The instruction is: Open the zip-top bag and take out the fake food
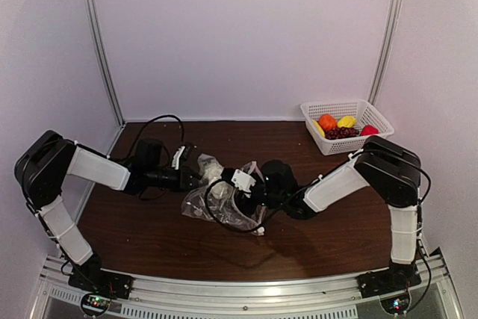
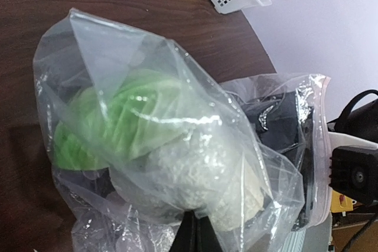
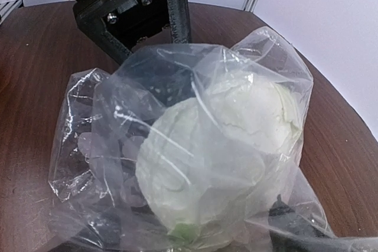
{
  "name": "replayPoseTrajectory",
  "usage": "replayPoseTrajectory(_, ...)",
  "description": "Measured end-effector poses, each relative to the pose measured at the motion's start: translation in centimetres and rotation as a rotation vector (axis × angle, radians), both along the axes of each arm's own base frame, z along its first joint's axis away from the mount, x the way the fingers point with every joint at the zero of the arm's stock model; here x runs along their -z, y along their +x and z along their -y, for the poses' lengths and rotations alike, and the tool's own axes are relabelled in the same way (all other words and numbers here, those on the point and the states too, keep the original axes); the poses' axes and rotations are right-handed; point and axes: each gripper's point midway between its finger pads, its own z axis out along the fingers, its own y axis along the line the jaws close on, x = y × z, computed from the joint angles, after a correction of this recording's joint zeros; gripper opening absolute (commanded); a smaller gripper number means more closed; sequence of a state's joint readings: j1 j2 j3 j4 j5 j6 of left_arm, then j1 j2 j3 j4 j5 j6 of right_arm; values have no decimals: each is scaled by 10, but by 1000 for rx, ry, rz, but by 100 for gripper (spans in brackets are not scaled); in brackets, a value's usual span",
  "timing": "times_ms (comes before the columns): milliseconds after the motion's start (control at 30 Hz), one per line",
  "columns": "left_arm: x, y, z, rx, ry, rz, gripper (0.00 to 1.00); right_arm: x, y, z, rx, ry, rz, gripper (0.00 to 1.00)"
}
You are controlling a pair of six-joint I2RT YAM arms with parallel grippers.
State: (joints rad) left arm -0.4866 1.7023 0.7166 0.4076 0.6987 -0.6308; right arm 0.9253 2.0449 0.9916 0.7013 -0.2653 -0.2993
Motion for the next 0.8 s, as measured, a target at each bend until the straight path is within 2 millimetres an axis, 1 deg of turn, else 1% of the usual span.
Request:
replayPoseTrajectory(67, 0, -4, 5, 17, -10, -8, 0, 1, 2, 0, 5, -2, 14, 82)
replayPoseTrajectory(100, 0, -6, 7, 26, -17, -14, 0, 1, 3, 1, 13, -4, 21, 77)
replayPoseTrajectory(233, -2, -11, 14, 47, -45, -28, 0, 1, 10, 3, 46, -10, 48, 51)
replayPoseTrajectory(267, -3, -11, 14, 45, -49, -30, 0, 0, 11, 4, 55, -9, 53, 45)
replayPoseTrajectory(333, -3, -11, 14, 39, -55, -35, 0, 0, 12, 7, 69, -11, 60, 38)
replayPoseTrajectory(500, -1, -9, 2, -2, -58, -58, 0, -2, 4, 21, 83, -15, 49, 32)
replayPoseTrajectory(600, -9, 2, -13, -67, -61, -38, 0, -10, -2, 29, 88, -7, 41, 29)
replayPoseTrajectory(700, -21, 18, -31, -141, -61, -6, 0, -16, -8, 37, 92, -4, 28, 29)
replayPoseTrajectory(800, -28, 29, -47, -206, -54, 22, 0, -17, -17, 49, 95, -11, -2, 28)
